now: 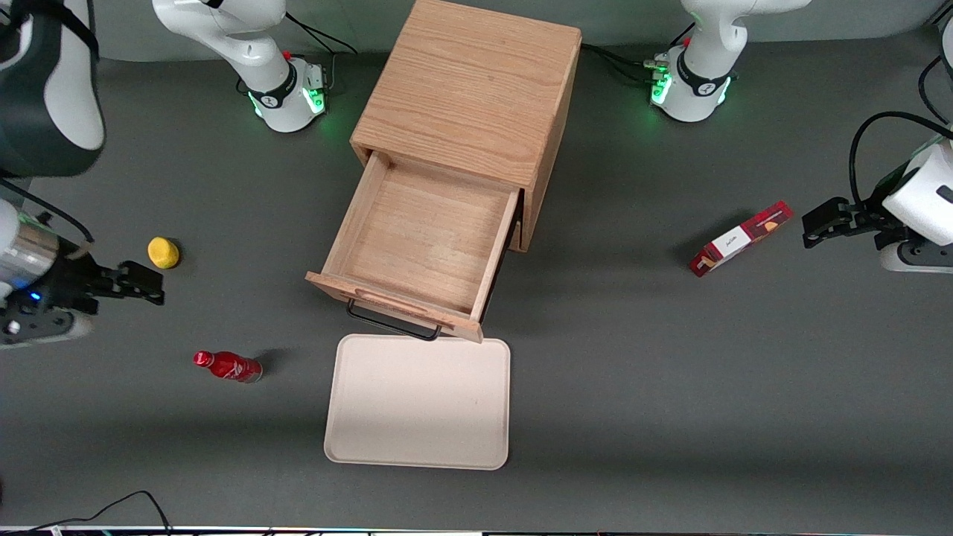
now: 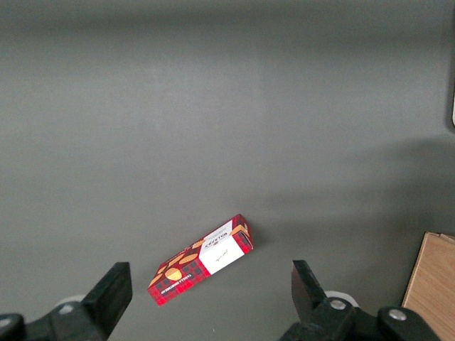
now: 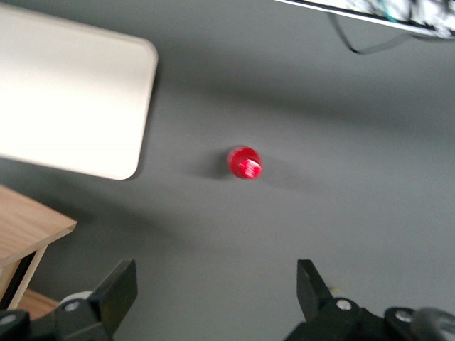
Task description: Close top drawer
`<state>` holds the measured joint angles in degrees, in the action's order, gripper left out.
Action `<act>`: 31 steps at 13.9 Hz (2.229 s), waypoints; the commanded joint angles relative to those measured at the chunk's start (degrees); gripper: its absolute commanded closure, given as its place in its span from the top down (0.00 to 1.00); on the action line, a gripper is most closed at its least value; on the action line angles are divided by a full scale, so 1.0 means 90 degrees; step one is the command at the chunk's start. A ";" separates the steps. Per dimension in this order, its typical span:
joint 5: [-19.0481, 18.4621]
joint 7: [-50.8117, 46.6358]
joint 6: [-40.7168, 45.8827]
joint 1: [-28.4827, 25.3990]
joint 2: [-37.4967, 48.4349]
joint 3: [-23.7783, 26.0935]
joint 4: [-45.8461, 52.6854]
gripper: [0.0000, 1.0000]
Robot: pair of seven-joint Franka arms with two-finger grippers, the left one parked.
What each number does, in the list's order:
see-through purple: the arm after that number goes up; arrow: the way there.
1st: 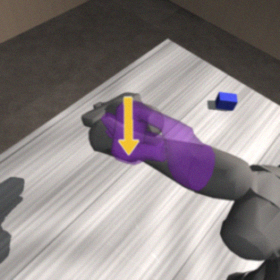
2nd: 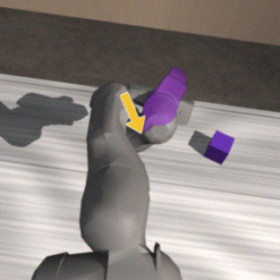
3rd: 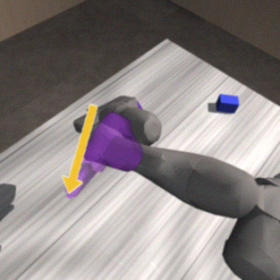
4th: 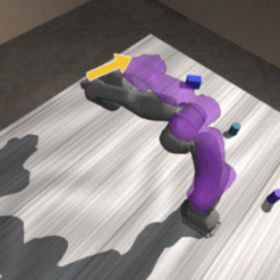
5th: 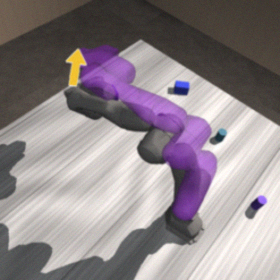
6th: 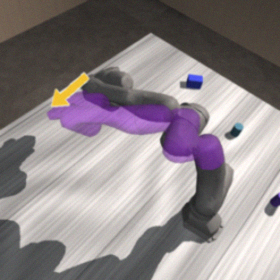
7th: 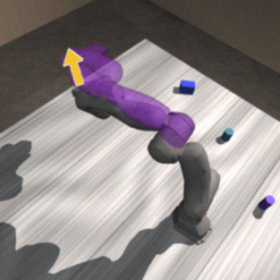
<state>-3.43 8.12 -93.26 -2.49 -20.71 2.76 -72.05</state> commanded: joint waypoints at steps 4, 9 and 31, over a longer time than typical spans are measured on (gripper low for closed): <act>-0.0146 0.1293 0.0304 0.0549 -0.1476 0.1665 0.1520 1.00; -0.0574 0.2154 0.0412 0.0501 -0.2443 0.2738 0.2185 1.00; -0.0635 0.2057 -0.0106 0.0433 -0.3392 0.3932 0.2136 1.00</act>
<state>-7.95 26.26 -95.08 1.98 -50.17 37.18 -54.38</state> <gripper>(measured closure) 0.000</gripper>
